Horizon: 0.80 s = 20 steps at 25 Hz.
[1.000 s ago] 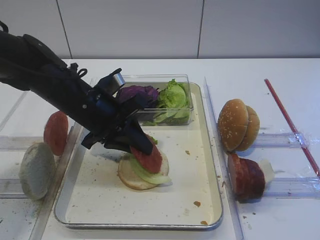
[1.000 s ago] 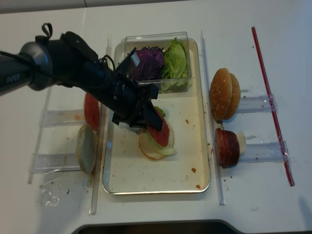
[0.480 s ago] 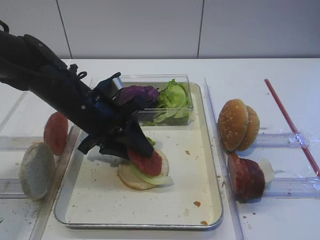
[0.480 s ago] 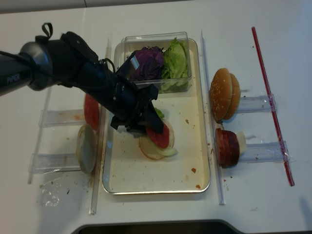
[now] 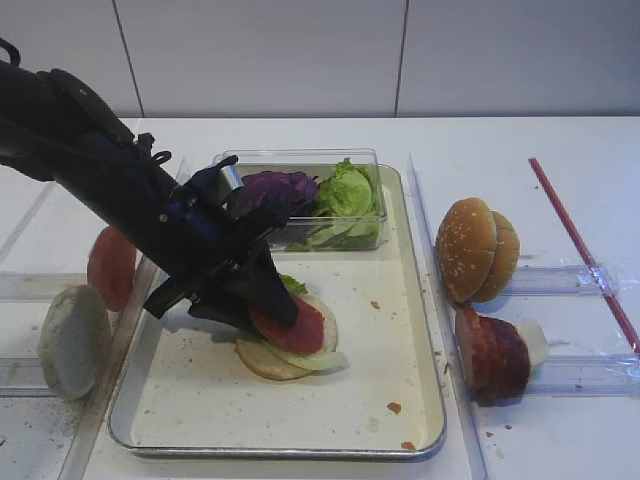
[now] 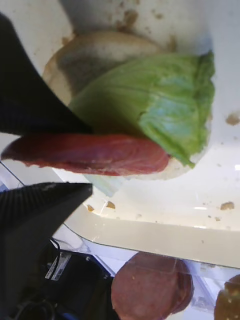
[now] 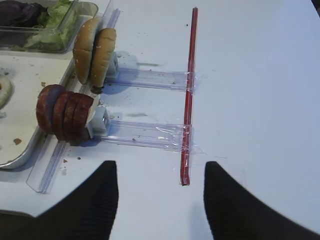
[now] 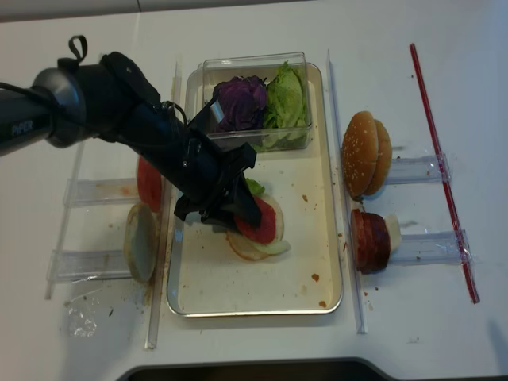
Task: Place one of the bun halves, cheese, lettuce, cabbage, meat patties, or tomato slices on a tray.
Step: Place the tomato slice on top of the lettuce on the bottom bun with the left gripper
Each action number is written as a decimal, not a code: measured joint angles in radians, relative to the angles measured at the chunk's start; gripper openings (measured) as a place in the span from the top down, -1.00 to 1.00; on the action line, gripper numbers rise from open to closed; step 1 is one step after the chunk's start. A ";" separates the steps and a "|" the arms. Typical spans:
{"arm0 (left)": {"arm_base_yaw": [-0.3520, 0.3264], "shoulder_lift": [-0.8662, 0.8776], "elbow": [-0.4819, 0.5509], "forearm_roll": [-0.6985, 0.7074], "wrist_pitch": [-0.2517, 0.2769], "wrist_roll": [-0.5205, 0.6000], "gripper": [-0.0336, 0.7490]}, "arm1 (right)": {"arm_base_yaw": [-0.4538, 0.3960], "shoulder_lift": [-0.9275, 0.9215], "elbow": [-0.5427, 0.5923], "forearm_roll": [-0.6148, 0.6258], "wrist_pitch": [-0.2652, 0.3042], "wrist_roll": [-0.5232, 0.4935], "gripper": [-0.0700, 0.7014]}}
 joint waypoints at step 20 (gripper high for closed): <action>0.000 0.000 -0.116 0.224 0.064 -0.196 0.43 | 0.000 0.000 0.000 -0.006 0.000 0.004 -0.21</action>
